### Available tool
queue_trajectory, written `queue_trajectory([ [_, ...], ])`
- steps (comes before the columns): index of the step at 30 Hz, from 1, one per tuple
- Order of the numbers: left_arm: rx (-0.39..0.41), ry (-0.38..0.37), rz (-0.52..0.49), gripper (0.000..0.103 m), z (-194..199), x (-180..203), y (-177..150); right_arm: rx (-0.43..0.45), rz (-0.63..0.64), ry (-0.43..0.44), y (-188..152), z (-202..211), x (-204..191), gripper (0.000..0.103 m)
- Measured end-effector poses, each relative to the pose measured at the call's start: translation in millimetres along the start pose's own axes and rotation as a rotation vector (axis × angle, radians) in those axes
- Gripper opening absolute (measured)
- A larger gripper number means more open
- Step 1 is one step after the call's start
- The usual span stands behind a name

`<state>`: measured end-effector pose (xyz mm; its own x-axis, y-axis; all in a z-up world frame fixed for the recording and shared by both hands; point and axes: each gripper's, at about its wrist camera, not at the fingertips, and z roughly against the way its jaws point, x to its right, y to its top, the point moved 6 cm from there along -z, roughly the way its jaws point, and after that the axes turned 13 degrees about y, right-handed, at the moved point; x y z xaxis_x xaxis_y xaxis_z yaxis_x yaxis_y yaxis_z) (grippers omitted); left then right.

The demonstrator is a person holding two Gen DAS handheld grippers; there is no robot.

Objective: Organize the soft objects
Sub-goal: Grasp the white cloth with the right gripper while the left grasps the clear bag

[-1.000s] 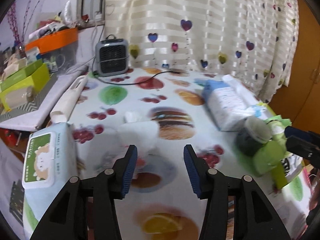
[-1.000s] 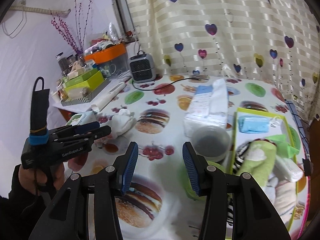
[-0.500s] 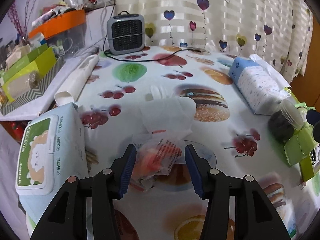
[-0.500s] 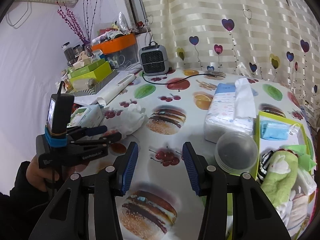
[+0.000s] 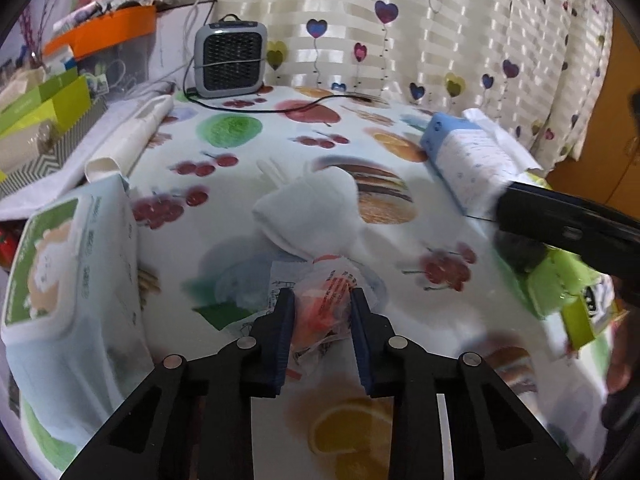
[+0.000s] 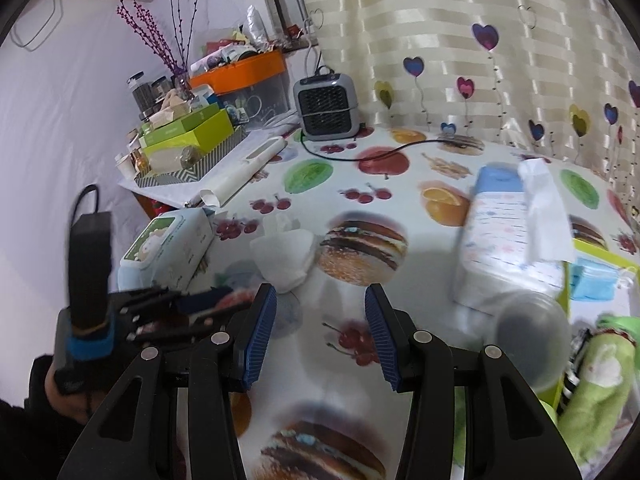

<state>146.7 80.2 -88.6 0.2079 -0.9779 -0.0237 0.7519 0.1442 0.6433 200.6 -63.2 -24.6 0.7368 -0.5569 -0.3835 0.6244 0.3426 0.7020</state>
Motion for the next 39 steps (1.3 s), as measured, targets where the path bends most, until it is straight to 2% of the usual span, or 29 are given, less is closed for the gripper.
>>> queue_trajectory([
  [13, 0.009, -0.025, 0.019, 0.024, 17.3, -0.6, -14.6, -0.102, 0.017, 0.073, 20.7, -76.9, -8.0, 0.048],
  [19, 0.004, -0.032, 0.026, 0.024, 17.2, -2.8, -18.8, -0.122, -0.024, 0.083, 29.9, -101.1, 2.2, 0.048],
  [29, 0.004, -0.036, 0.029, 0.024, 15.5, -3.2, -18.8, -0.186, -0.107, 0.125, 22.1, -130.1, 10.8, 0.048],
  [30, 0.004, -0.036, 0.029, 0.024, 15.4, -3.3, -18.6, -0.187, -0.116, 0.126, 21.7, -129.6, 11.0, 0.046],
  [32, 0.004, -0.033, 0.031, 0.024, 15.2, -3.1, -18.0, -0.175, -0.107, 0.121, 22.8, -126.1, 9.6, 0.035],
  [35, 0.007, -0.026, 0.033, 0.024, 16.5, -3.3, -17.1, -0.155, -0.077, 0.091, 24.9, -117.3, 7.0, 0.028],
  [39, 0.023, -0.013, 0.042, 0.024, 22.1, -5.5, -13.3, -0.112, -0.065, 0.076, 27.4, -98.2, 5.1, 0.027],
])
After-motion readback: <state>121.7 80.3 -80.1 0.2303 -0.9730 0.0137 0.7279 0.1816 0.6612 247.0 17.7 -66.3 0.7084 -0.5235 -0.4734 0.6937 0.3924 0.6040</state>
